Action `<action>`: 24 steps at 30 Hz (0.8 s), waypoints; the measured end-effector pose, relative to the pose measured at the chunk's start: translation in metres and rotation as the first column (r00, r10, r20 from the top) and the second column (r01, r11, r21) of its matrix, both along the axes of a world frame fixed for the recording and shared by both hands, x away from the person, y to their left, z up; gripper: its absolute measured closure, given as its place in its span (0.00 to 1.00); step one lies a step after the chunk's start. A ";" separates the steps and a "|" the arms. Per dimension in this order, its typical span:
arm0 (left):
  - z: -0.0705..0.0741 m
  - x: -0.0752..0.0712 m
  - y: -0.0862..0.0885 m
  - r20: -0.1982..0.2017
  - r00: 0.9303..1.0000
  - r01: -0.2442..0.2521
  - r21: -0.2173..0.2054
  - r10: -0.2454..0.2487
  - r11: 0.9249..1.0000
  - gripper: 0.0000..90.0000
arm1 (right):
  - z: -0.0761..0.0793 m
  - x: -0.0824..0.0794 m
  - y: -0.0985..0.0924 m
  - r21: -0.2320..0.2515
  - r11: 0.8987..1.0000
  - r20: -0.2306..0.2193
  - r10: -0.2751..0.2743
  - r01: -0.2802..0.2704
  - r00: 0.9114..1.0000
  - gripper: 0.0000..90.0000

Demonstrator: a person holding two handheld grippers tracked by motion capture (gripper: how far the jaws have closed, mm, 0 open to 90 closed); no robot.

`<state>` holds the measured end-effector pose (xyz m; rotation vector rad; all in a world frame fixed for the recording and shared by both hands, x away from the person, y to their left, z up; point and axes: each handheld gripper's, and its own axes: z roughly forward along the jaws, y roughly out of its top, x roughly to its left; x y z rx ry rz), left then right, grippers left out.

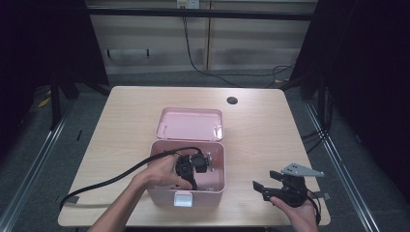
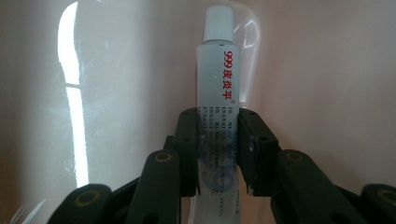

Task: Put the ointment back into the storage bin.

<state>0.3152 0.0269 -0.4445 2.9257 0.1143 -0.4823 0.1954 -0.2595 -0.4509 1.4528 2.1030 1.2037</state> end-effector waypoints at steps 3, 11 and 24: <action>-0.003 -0.002 -0.001 -0.010 1.000 0.010 0.008 -0.010 1.000 0.79 | 0.000 0.000 0.000 0.000 1.000 0.000 0.000 0.000 1.000 0.23; -0.005 -0.002 -0.001 -0.037 0.999 0.020 -0.010 -0.020 1.000 0.79 | 0.000 0.000 0.000 0.000 1.000 0.000 0.000 0.000 1.000 0.23; -0.011 -0.002 -0.001 -0.073 0.997 0.035 -0.014 -0.036 0.999 0.78 | 0.000 0.000 0.000 -0.006 1.000 0.002 0.001 -0.001 1.000 0.23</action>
